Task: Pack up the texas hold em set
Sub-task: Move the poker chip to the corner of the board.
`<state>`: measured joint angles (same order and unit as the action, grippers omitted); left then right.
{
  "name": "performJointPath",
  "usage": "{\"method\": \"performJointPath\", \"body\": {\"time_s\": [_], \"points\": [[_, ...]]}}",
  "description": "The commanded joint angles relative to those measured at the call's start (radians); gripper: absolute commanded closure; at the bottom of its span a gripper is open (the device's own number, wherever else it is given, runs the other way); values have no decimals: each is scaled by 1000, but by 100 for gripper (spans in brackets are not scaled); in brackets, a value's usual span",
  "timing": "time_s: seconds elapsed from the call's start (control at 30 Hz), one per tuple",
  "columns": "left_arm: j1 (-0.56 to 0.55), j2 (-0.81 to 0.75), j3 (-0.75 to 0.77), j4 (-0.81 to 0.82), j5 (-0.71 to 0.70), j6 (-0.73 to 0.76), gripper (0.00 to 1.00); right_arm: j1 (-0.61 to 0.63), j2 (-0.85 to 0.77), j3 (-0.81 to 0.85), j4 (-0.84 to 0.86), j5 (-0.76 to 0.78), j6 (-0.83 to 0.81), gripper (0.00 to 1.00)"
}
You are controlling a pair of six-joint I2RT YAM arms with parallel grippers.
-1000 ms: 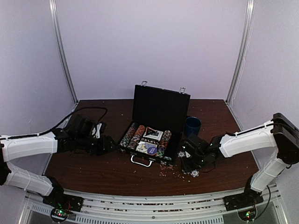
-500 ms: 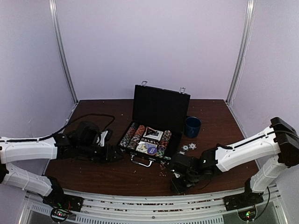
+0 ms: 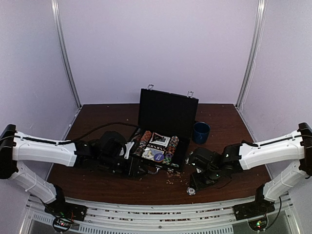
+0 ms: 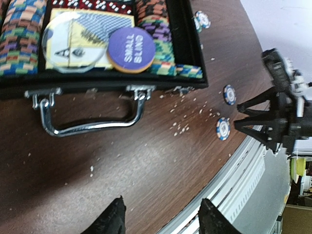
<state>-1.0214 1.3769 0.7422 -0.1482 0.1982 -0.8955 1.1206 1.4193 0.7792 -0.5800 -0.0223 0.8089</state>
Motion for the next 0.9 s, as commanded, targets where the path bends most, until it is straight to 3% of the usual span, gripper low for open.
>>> {"method": "performJointPath", "body": {"time_s": [0.0, 0.73, 0.87], "points": [[-6, 25, 49, 55, -8, 27, 47, -26, -7, -41, 47, -46, 19, 59], [-43, 68, 34, 79, 8, 12, 51, -47, 78, -88, 189, -264, -112, 66], [-75, 100, 43, 103, 6, 4, 57, -46, 75, -90, 203, -331, -148, 66]]}}
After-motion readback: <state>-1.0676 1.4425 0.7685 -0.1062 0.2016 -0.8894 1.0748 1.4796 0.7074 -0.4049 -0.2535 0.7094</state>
